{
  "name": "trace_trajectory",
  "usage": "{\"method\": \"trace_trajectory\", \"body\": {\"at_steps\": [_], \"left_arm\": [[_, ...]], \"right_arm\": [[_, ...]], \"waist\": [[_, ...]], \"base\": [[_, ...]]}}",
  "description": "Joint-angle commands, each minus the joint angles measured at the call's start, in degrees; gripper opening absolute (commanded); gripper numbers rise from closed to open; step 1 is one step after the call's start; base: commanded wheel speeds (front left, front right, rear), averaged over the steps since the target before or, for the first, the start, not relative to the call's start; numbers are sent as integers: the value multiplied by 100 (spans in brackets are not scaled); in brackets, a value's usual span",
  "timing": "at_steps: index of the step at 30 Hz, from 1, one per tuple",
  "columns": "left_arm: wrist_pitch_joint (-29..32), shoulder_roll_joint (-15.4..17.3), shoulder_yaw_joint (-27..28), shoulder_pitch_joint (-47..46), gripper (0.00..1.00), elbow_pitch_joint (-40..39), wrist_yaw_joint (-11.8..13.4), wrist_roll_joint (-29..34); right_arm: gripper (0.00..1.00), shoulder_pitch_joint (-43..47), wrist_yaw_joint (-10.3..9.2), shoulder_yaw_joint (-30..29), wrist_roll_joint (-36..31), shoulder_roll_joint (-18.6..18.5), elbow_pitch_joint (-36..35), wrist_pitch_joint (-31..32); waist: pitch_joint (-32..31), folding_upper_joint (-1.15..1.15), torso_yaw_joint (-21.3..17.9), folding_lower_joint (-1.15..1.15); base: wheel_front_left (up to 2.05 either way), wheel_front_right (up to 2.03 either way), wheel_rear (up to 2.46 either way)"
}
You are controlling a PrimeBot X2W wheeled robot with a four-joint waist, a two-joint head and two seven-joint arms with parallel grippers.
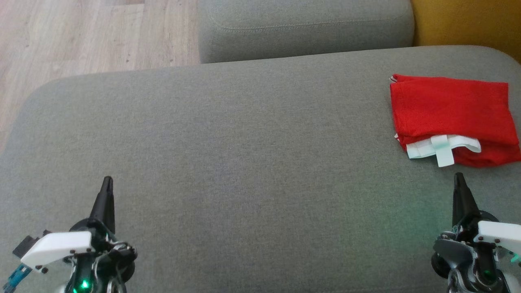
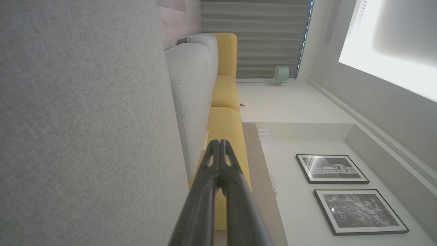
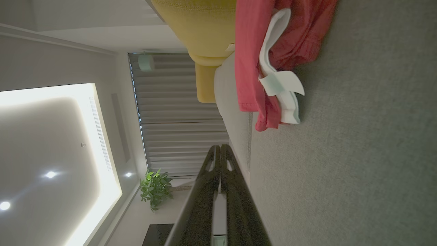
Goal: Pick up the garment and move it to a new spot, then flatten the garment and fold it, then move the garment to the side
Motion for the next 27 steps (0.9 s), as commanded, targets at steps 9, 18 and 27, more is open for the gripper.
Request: {"method": "trace_trajectory", "body": {"at_steps": [9,18,27], "left_arm": [[61,69,199,-307,0,-150,-42,-7],[65,65,205,-308,0,-150,-42,-2],[70,61,210,-308,0,-150,-42,3]], "right_arm": [[0,-307,-4,115,38,-29,-232,35],[0,-307,-4,114,37,-29,-232,36],[0,-308,-4,114,37,-29,-232,36]], "waist": [[0,0,0,0],[0,0,0,0],[0,0,0,0]], "base": [[0,0,0],[0,0,0],[0,0,0]]}}
